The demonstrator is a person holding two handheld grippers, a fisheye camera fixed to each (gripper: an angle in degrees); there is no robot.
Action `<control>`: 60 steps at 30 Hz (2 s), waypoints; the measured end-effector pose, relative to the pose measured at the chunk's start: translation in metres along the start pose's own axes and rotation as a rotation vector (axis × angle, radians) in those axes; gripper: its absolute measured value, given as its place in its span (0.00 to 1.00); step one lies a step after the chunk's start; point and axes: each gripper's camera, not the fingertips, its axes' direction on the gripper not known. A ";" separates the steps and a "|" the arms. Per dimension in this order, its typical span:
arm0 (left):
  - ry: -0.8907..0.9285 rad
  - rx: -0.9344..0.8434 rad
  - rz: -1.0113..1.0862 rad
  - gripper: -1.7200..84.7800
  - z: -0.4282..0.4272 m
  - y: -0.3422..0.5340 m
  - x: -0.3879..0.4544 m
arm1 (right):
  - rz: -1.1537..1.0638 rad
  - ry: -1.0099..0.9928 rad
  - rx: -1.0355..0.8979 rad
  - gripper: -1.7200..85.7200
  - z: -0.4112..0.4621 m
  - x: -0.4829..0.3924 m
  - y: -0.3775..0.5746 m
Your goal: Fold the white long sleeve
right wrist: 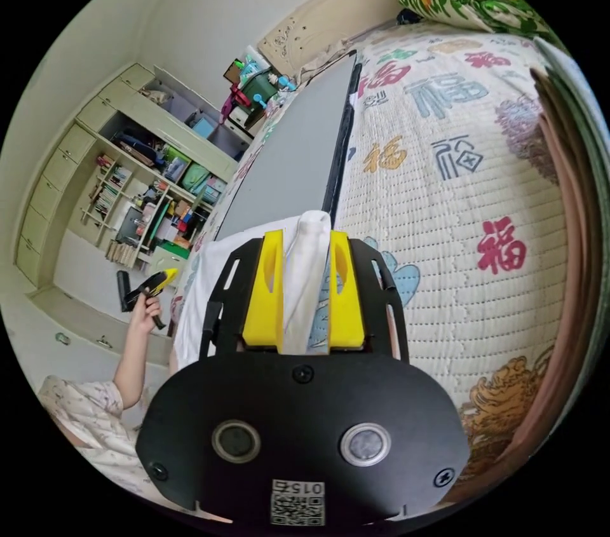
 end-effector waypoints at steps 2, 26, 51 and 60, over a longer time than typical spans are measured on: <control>-0.019 0.011 -0.060 0.13 0.025 0.003 -0.063 | 0.005 0.013 -0.007 0.16 0.007 -0.002 -0.002; 0.090 0.027 -0.059 0.03 0.174 0.104 -0.193 | 0.017 0.147 0.038 0.07 0.053 -0.012 0.033; 0.027 -0.379 0.986 0.08 0.315 0.045 0.117 | -0.781 0.309 -0.465 0.11 0.184 -0.060 0.074; -0.033 -0.305 0.827 0.03 0.316 0.016 0.123 | -0.542 0.357 -0.408 0.03 0.211 -0.023 0.083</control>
